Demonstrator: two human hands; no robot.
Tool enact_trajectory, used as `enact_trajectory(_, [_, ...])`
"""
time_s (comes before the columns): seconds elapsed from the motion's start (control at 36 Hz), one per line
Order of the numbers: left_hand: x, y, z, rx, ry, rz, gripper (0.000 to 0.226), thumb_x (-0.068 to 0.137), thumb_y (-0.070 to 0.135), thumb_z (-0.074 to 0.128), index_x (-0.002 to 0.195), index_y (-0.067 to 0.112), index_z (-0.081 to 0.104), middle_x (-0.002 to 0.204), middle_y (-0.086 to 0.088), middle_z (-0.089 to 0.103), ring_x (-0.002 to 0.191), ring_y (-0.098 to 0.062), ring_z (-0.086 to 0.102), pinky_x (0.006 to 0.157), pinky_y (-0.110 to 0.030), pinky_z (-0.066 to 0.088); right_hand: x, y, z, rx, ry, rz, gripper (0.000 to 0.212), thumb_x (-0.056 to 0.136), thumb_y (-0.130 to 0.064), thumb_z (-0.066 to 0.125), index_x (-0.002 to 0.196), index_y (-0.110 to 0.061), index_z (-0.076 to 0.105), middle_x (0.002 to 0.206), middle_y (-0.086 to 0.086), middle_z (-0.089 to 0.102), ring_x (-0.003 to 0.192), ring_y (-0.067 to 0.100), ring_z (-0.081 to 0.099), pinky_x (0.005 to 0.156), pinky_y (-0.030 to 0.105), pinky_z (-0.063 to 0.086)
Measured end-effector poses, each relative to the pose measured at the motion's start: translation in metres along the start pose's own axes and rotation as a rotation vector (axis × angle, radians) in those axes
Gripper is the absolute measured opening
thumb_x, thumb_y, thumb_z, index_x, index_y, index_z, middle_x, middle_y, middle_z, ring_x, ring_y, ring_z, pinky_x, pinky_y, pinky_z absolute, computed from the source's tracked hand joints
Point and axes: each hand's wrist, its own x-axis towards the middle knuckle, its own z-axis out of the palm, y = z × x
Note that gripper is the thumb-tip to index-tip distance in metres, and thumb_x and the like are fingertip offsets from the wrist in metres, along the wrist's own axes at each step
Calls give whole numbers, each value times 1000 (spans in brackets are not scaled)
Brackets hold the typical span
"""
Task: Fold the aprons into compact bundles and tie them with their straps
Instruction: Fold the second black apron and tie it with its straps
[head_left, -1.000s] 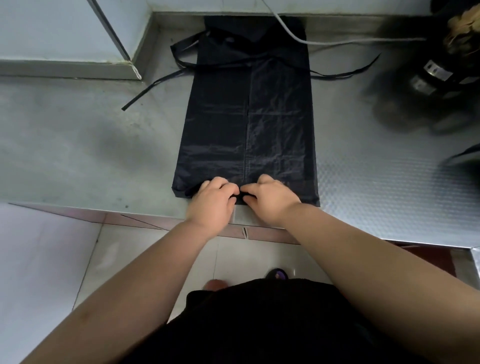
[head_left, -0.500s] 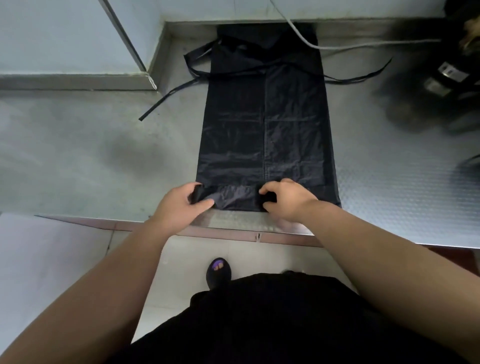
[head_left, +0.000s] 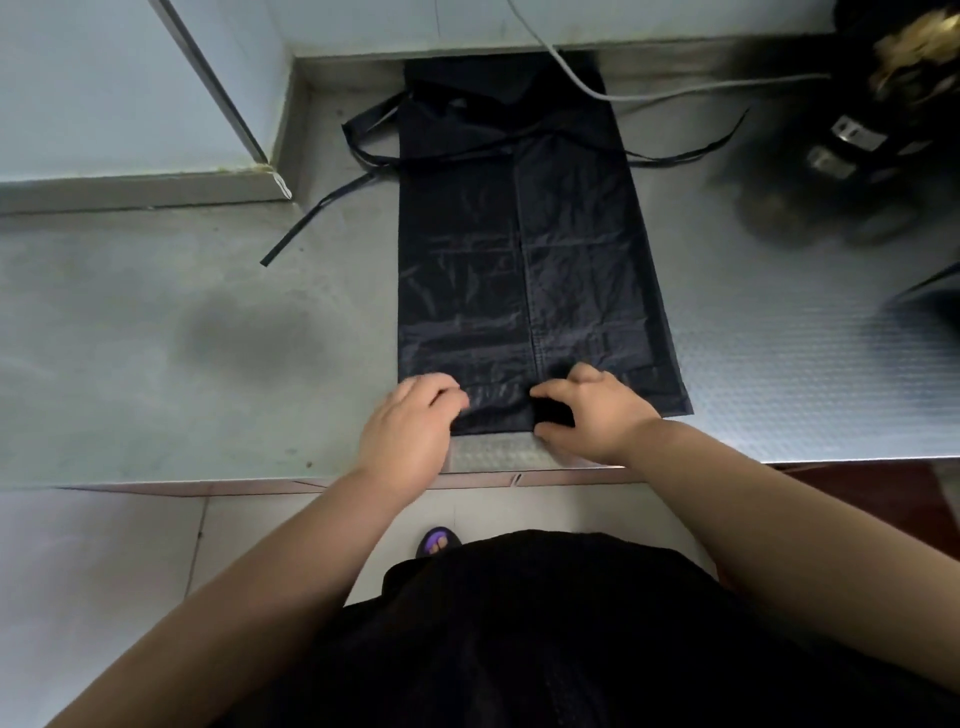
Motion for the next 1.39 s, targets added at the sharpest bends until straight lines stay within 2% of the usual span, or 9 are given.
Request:
enact_trajectory(0.14, [3, 6, -3, -40, -282, 41, 51, 94, 46, 45, 141, 26, 40, 149, 9, 31, 137, -14, 26, 110, -32, 26, -6, 4, -3, -238, 40, -52, 59, 89, -56, 46, 144, -39, 31, 135, 2, 37, 125, 23, 34, 107, 34, 21])
enact_trajectory(0.39, [8, 15, -10, 11, -310, 13, 63, 88, 58, 48, 142, 28, 33, 145, 12, 29, 134, -11, 26, 108, -28, 25, -13, 15, 1, -366, 34, -81, 54, 99, -46, 31, 147, -21, 30, 147, 7, 32, 126, 27, 43, 108, 34, 25])
enact_trajectory(0.47, [11, 18, -12, 38, -299, 8, 65, 86, 60, 49, 141, 28, 34, 143, 11, 32, 132, -11, 30, 106, -28, 28, -12, 22, 5, -502, 107, -172, 34, 93, -30, 44, 112, -9, 63, 108, 17, 63, 75, 33, 64, 73, 37, 48])
enact_trajectory(0.53, [14, 20, -14, 85, -305, 23, 65, 86, 60, 48, 141, 27, 34, 142, 10, 34, 131, -13, 33, 105, -29, 31, -9, 31, 6, -554, 197, -193, 10, 74, -18, 70, 77, -9, 66, 70, 12, 63, 43, 29, 55, 49, 28, 42])
enact_trajectory(0.58, [17, 19, -15, 104, -296, 25, 61, 88, 56, 47, 140, 26, 36, 140, 8, 39, 128, -14, 38, 103, -29, 32, -8, 31, -2, -540, 245, -219, 12, 71, -14, 70, 65, -9, 60, 53, 8, 57, 36, 28, 52, 45, 26, 33])
enact_trajectory(0.69, [26, 17, -18, 137, -289, 34, 44, 93, 25, 42, 138, 26, 40, 137, 7, 46, 122, -17, 45, 100, -28, 33, -7, 24, -19, -477, 182, -206, 32, 101, -28, 28, 100, -9, 53, 92, 11, 65, 85, 32, 62, 70, 32, 34])
enact_trajectory(0.83, [40, 2, -22, -96, -335, -101, 40, 90, 9, 45, 124, 29, 56, 127, 8, 58, 112, -16, 55, 92, -32, 47, -7, 34, -27, -372, -24, -82, 45, 97, -29, 39, 142, -27, 35, 140, 0, 41, 119, 28, 48, 97, 34, 40])
enact_trajectory(1.06, [45, -29, -29, -587, -203, -521, 6, 91, 21, 60, 95, 23, 64, 86, 2, 66, 83, -19, 60, 67, -26, 41, 7, 62, -45, -65, 58, 111, 24, 97, -27, 44, 115, -16, 56, 112, 12, 60, 94, 29, 54, 74, 32, 42])
enact_trajectory(1.39, [56, -26, -6, -229, -72, -760, 22, 90, 37, 54, 85, 15, 53, 86, -7, 62, 92, -33, 58, 69, -34, 44, 21, 70, -48, 246, 270, 453, 44, 91, -27, 59, 125, -9, 37, 111, 15, 59, 93, 32, 56, 72, 34, 44])
